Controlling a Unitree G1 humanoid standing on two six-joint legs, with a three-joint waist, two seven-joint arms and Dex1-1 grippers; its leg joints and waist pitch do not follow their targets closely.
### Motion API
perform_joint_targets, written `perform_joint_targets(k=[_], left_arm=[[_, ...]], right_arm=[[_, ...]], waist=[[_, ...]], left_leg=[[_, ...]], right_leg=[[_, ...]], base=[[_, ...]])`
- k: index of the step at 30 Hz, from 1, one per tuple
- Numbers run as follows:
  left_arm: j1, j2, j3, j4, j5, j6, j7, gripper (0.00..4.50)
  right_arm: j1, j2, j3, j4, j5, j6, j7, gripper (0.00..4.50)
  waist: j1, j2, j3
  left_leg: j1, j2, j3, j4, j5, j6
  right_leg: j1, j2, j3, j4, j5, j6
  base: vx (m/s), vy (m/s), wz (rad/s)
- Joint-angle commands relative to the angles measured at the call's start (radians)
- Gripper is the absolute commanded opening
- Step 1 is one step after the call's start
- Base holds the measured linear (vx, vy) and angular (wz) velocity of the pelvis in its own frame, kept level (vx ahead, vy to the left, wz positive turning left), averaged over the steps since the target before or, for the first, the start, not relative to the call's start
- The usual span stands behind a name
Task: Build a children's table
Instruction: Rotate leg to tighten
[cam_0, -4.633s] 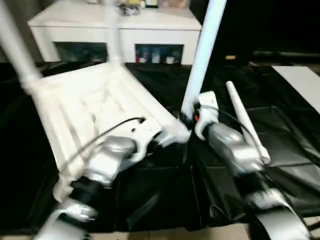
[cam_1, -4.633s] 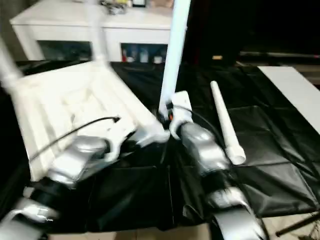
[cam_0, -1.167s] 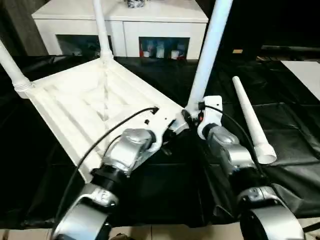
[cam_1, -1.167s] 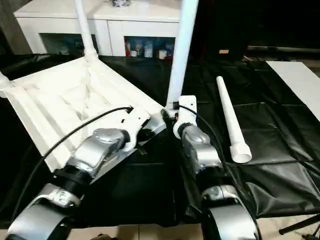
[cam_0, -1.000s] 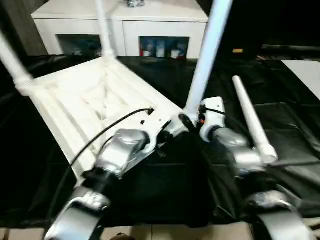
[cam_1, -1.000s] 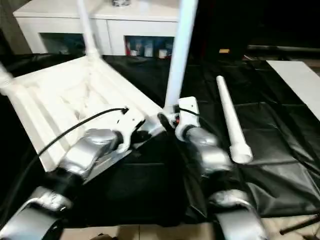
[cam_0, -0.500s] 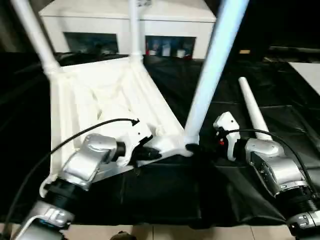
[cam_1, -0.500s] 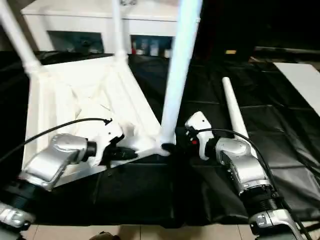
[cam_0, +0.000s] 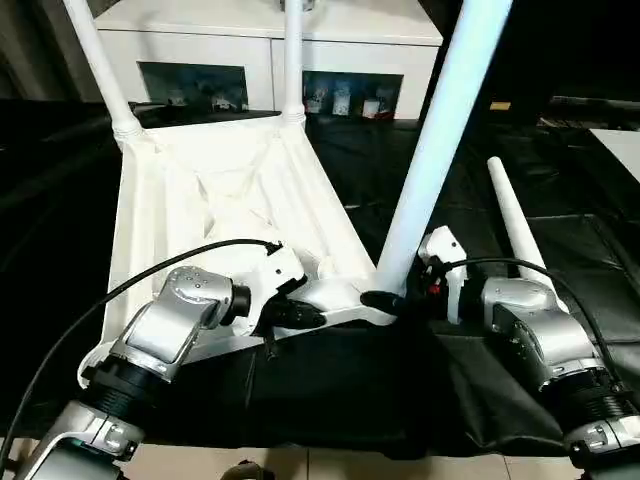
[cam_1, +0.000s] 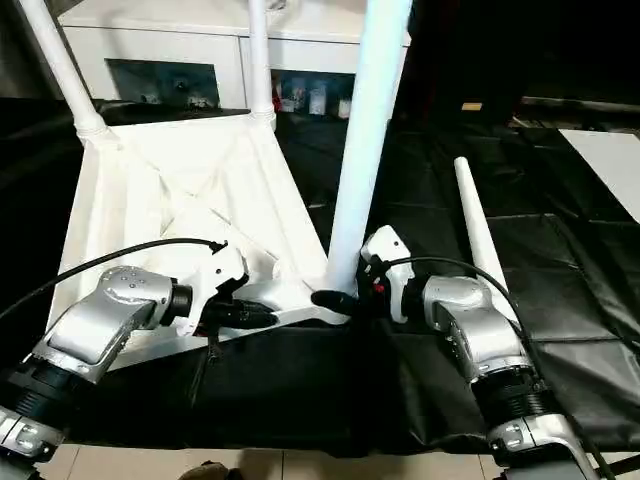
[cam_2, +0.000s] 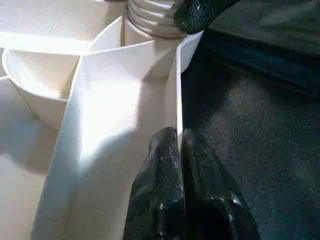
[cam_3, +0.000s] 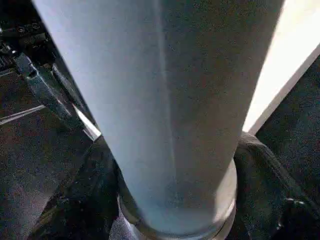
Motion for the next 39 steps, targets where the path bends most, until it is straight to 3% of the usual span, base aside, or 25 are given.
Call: perform_joint_targets(k=[1, 8, 13, 14, 15, 19, 25, 29, 31, 33, 36, 39], left_arm=[[-0.015, -0.005, -0.017, -0.036, -0.018, -0.017, -0.039, 0.0], [-0.029, -0.005, -0.032, 0.013, 0.036, -0.075, 0.021, 0.0], [-0.032, -0.035, -0.027, 0.042, 0.06, -0.077, 0.098, 0.0], [-0.035, -0.056, -0.026, 0.055, 0.075, -0.067, 0.144, 0.0], [-0.037, -0.068, -0.024, 0.063, 0.083, -0.058, 0.17, 0.0], [-0.057, -0.126, -0.011, 0.105, 0.103, -0.022, 0.271, 0.0], [-0.13, -0.28, 0.053, 0.215, 0.136, 0.064, 0.537, 0.0], [-0.152, -0.309, 0.043, 0.243, 0.156, 0.074, 0.578, 0.0], [-0.15, -0.304, 0.047, 0.24, 0.155, 0.076, 0.575, 0.0], [-0.145, -0.291, 0.053, 0.23, 0.153, 0.079, 0.568, 0.0], [-0.137, -0.264, 0.059, 0.224, 0.149, 0.062, 0.552, 0.0], [-0.126, -0.239, 0.058, 0.218, 0.142, 0.023, 0.523, 0.0]], right_arm=[[-0.003, -0.016, 0.009, 0.005, -0.012, 0.0, 0.012, 2.79], [-0.008, 0.005, 0.006, 0.057, -0.049, -0.024, -0.045, 2.68], [-0.031, 0.083, -0.044, 0.146, -0.084, -0.031, -0.256, 2.67], [-0.036, 0.126, -0.072, 0.17, -0.084, -0.015, -0.351, 2.67], [-0.039, 0.147, -0.081, 0.18, -0.087, -0.013, -0.393, 2.67], [-0.07, 0.224, -0.127, 0.252, -0.09, 0.012, -0.589, 2.67], [-0.195, 0.403, -0.26, 0.458, -0.044, 0.019, -1.017, 2.67], [-0.255, 0.465, -0.237, 0.517, -0.064, -0.029, -1.035, 2.67], [-0.27, 0.473, -0.218, 0.519, -0.074, -0.065, -0.986, 2.67], [-0.274, 0.471, -0.197, 0.499, -0.083, -0.094, -0.914, 3.37], [-0.27, 0.445, -0.168, 0.454, -0.112, -0.115, -0.883, 3.5], [-0.256, 0.408, -0.144, 0.409, -0.13, -0.112, -0.85, 3.77]], waist=[[-0.005, -0.006, -0.065], [-0.004, -0.004, -0.064], [-0.018, -0.005, -0.058], [-0.023, -0.009, -0.058], [-0.028, -0.004, -0.056], [-0.046, -0.006, -0.054], [-0.062, -0.001, -0.055], [-0.063, -0.001, -0.057], [-0.064, -0.008, -0.06], [-0.062, -0.006, -0.062], [-0.062, -0.008, -0.064], [-0.06, -0.009, -0.066]], left_leg=[[0.032, 0.062, -0.027, -0.069, -0.155, 0.047], [0.033, 0.063, -0.028, -0.069, -0.167, 0.04], [0.032, 0.061, -0.031, -0.078, -0.233, -0.004], [0.033, 0.062, -0.033, -0.08, -0.25, -0.013], [0.034, 0.061, -0.034, -0.082, -0.271, -0.023], [0.034, 0.059, -0.035, -0.086, -0.306, -0.044], [0.04, 0.055, -0.04, -0.085, -0.36, -0.071], [0.037, 0.055, -0.04, -0.087, -0.375, -0.065], [0.033, 0.056, -0.04, -0.088, -0.365, -0.06], [0.03, 0.056, -0.038, -0.087, -0.336, -0.049], [0.024, 0.055, -0.034, -0.085, -0.267, -0.019], [0.026, 0.055, -0.032, -0.082, -0.235, -0.002]], right_leg=[[0.032, -0.072, 0.041, -0.067, -0.041, -0.244], [0.031, -0.072, 0.041, -0.069, -0.056, -0.242], [0.028, -0.074, 0.043, -0.077, -0.16, -0.224], [0.029, -0.075, 0.043, -0.08, -0.188, -0.215], [0.024, -0.075, 0.044, -0.083, -0.215, -0.21], [0.021, -0.075, 0.044, -0.089, -0.265, -0.2], [0.009, -0.072, 0.044, -0.097, -0.319, -0.173], [0.009, -0.071, 0.043, -0.098, -0.285, -0.15], [0.013, -0.07, 0.041, -0.094, -0.258, -0.153], [0.017, -0.07, 0.042, -0.091, -0.208, -0.161], [0.025, -0.069, 0.041, -0.084, -0.13, -0.188], [0.027, -0.069, 0.041, -0.083, -0.101, -0.197]], base=[[0.0, 0.0, 0.0], [0.0, 0.0, 0.0], [0.0, 0.0, 0.0], [0.0, 0.0, 0.0], [0.0, 0.0, 0.0], [0.0, 0.0, 0.0], [0.0, 0.0, 0.0], [0.0, 0.0, 0.0], [0.0, 0.0, 0.0], [0.0, 0.0, 0.0], [0.0, 0.0, 0.0], [0.0, 0.0, 0.0]])
